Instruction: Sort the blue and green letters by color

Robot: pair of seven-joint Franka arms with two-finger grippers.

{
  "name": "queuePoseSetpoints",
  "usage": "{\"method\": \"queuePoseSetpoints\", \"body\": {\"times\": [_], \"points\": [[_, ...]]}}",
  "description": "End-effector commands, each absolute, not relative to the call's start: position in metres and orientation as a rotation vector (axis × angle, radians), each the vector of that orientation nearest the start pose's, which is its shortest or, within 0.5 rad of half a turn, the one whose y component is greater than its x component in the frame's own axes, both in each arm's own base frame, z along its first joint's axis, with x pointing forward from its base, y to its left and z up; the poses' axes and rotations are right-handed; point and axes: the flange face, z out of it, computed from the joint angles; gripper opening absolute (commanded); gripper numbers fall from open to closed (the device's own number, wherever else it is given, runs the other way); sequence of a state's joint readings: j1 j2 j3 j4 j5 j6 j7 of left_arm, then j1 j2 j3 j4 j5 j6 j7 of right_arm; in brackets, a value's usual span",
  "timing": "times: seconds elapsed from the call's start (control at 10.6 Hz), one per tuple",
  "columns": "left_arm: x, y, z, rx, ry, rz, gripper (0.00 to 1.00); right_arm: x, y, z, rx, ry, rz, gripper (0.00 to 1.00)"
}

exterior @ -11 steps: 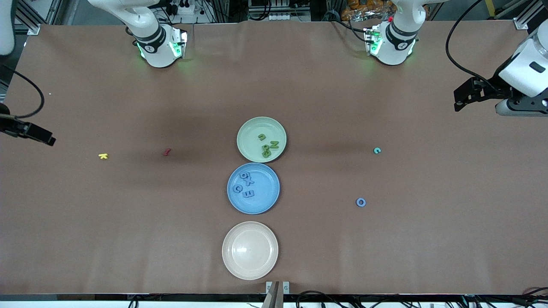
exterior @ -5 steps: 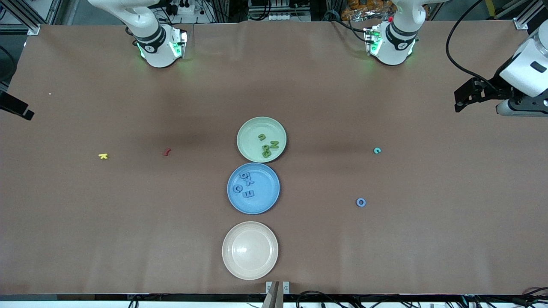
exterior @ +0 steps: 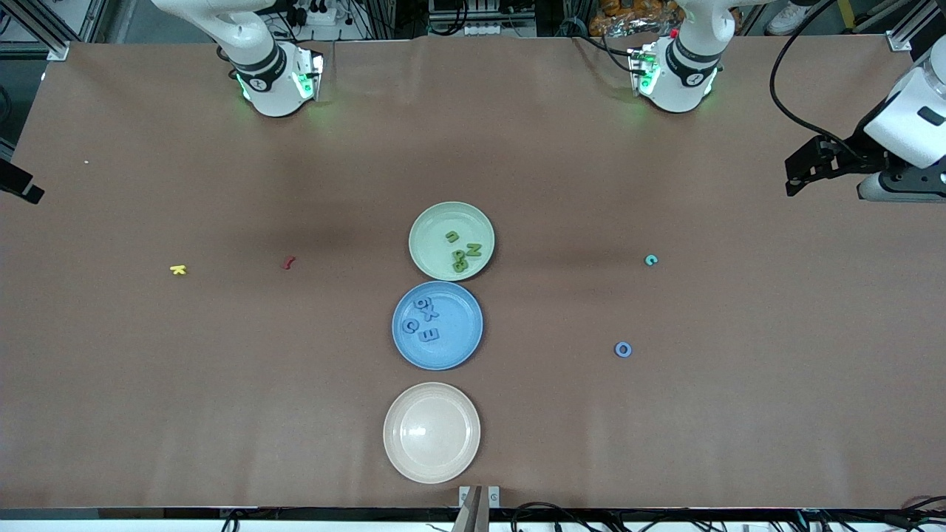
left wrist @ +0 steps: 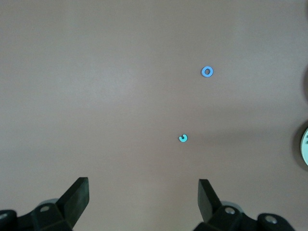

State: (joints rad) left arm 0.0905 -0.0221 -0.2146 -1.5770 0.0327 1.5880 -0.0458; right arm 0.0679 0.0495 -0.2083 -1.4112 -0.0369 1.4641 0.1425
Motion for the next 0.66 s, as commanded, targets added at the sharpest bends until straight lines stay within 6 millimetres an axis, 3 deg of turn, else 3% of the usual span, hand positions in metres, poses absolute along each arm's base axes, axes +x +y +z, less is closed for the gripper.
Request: {"method": "queuePoseSetpoints", "body": {"times": [0.0,0.19,0.57], "points": [[0.545,-0.067,0.654,-3.140,0.155,-0.119,1.00,0.560,-0.084,0.666,-3.153,0.464,-0.056,1.00],[0.546,-0.067,0.653,-3.165,0.149,-0.113,1.00,0.561,-0.096,0.663,-3.145,0.497,-0.065,1.00],[0.546,-0.062,0.654,-3.162,0.137,-0.118,1.00,0.564,-0.094,0.659,-3.145,0.493,-0.055,1.00]]}}
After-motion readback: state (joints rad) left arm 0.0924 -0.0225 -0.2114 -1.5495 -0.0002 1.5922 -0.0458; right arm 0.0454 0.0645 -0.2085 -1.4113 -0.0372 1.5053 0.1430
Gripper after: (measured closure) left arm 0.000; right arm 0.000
